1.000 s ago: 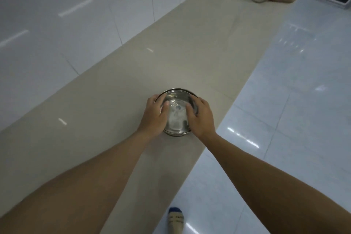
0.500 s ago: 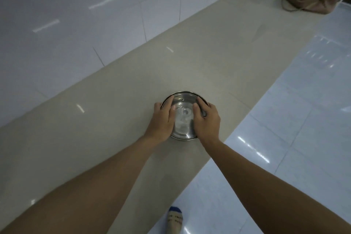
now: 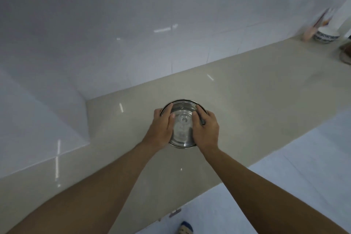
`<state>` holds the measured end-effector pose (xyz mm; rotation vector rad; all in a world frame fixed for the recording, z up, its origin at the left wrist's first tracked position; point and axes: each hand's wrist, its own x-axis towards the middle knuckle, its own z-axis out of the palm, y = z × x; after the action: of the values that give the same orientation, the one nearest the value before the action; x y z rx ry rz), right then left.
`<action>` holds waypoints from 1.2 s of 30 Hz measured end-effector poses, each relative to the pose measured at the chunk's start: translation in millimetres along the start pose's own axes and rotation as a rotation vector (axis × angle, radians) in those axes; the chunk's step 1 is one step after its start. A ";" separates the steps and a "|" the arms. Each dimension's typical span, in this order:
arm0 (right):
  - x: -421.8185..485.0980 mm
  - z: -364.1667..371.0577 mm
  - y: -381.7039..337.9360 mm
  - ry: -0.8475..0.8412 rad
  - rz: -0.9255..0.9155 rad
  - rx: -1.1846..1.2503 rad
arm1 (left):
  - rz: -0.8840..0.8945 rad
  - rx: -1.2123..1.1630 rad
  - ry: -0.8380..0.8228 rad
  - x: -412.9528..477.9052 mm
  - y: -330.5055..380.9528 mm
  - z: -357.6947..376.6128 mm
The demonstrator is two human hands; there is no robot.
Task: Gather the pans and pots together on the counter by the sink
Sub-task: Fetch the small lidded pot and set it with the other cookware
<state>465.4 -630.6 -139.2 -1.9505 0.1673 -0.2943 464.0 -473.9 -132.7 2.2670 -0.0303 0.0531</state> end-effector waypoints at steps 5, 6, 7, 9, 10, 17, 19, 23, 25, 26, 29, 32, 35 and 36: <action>-62.6 53.4 -52.1 -0.125 -0.090 0.028 | -0.024 0.023 0.125 -69.2 -35.9 -80.0; -78.5 64.2 -62.8 -0.152 -0.100 0.037 | -0.033 0.023 0.152 -86.7 -43.2 -96.5; -91.6 73.4 -71.1 -0.174 -0.107 0.047 | -0.047 0.019 0.171 -101.5 -48.7 -109.4; -123.9 94.4 -91.3 -0.236 -0.131 0.074 | -0.085 0.010 0.227 -137.3 -63.6 -138.8; -141.1 105.2 -101.6 -0.268 -0.140 0.090 | -0.109 0.005 0.258 -156.2 -71.4 -153.2; -255.7 174.2 -162.7 -0.465 -0.174 0.198 | -0.276 0.031 0.429 -276.9 -118.0 -242.5; -288.4 190.8 -178.6 -0.528 -0.191 0.219 | -0.316 0.042 0.485 -310.8 -130.2 -265.3; -342.8 225.3 -207.2 -0.644 -0.220 0.241 | -0.375 0.053 0.573 -369.5 -148.3 -305.1; -366.5 244.5 -221.2 -0.706 -0.246 0.236 | -0.392 0.057 0.631 -395.3 -155.9 -323.7; -378.3 255.3 -227.4 -0.737 -0.252 0.240 | -0.405 0.063 0.657 -407.8 -160.2 -333.5; -411.1 287.7 -247.2 -0.824 -0.283 0.249 | -0.498 0.094 0.707 -439.1 -179.1 -362.1; -439.4 320.6 -264.1 -0.884 -0.312 0.258 | -0.561 0.094 0.741 -464.1 -201.6 -393.4; -470.8 366.8 -280.1 -0.990 -0.323 0.259 | -0.598 0.093 0.822 -488.4 -232.6 -422.5; -472.9 373.6 -282.0 -0.989 -0.321 0.260 | -0.589 0.082 0.827 -492.6 -233.6 -425.6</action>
<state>111.6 -70.5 -76.4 -1.6532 -0.7903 0.4389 -30.6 4.5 -62.7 2.0842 1.0733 0.6702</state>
